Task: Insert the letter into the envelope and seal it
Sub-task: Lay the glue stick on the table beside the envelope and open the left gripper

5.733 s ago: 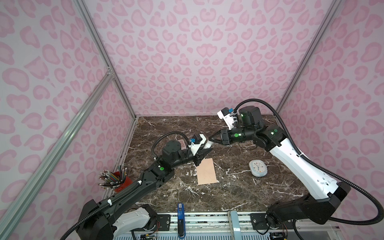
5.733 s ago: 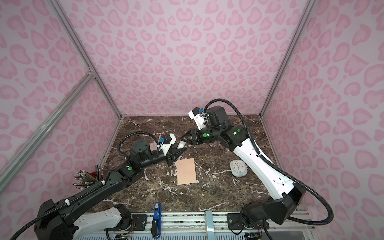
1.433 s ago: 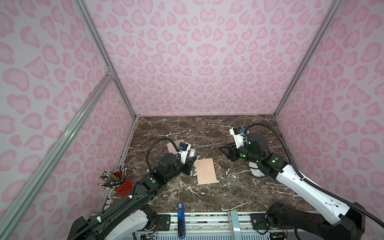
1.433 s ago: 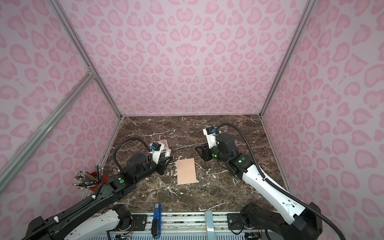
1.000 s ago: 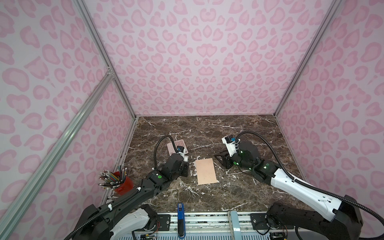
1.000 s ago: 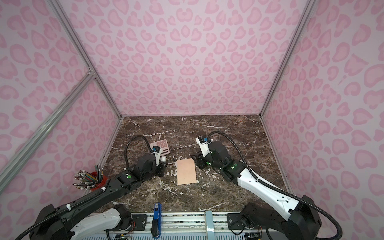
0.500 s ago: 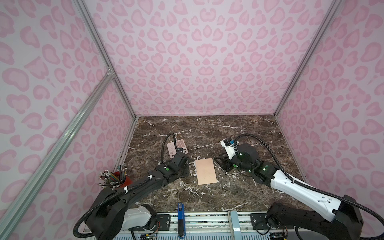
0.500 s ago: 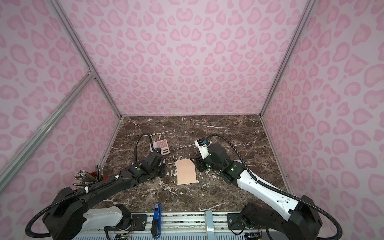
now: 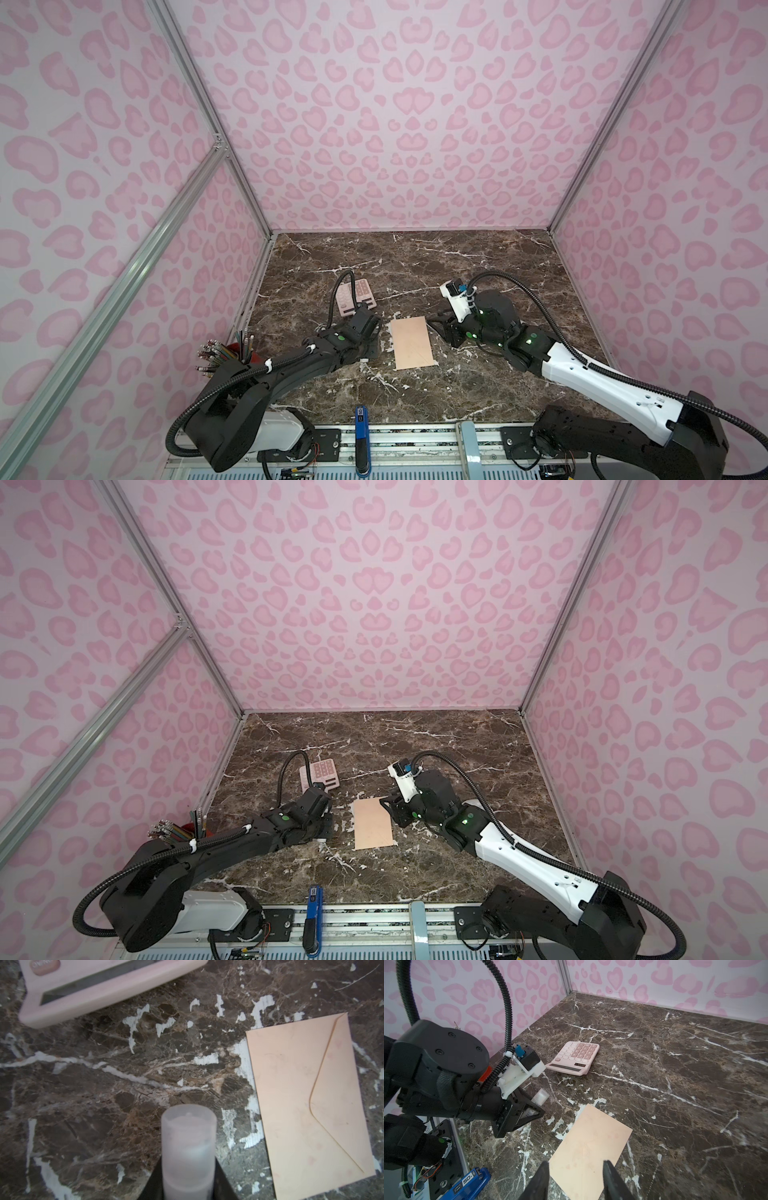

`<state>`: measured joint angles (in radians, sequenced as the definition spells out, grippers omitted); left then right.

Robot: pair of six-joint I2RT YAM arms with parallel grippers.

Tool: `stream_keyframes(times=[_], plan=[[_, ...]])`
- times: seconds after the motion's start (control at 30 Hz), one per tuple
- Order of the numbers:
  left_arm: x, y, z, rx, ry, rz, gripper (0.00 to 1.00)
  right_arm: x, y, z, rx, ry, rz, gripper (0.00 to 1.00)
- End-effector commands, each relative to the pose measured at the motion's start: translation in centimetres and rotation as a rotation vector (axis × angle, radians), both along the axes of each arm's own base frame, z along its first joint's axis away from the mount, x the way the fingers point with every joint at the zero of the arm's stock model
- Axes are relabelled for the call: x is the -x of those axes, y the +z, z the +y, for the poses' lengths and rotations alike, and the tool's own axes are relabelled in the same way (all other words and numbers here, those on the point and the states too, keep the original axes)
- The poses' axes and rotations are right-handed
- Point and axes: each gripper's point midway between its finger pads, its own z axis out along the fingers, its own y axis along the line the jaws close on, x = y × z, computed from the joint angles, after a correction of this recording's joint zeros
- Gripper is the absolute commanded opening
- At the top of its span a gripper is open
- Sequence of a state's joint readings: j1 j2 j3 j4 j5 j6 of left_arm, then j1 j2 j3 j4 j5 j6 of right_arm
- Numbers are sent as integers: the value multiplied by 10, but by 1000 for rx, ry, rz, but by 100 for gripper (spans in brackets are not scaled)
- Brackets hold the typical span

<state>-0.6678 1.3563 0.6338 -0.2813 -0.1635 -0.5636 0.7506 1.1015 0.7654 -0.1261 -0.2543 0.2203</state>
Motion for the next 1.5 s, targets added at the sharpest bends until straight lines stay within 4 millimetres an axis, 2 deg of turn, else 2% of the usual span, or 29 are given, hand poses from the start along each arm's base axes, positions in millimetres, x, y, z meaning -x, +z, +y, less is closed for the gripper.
stream_keyframes(times=[0.0, 0.43, 0.5, 0.73, 1.0, 1.27, 1.47], plan=[[-5, -2, -4, 11, 5, -12, 18, 1, -1, -3, 14, -8, -8, 44], [-1, -22, -10, 8, 8, 26, 23, 1, -2, -8, 32, -16, -17, 45], [1, -24, -11, 3, 15, 28, 26, 0, -3, -7, 31, -16, -12, 45], [5, -26, -11, -5, 28, 28, 46, -1, -2, -6, 38, -9, -18, 45], [7, -25, -8, -13, 34, 28, 52, -1, 0, -5, 45, -3, -20, 45], [2, -11, -21, 47, 5, 3, 60, -1, -1, -6, 47, -8, -18, 45], [-6, 13, -33, 101, -30, -46, 65, -1, -1, -6, 52, -9, -22, 45]])
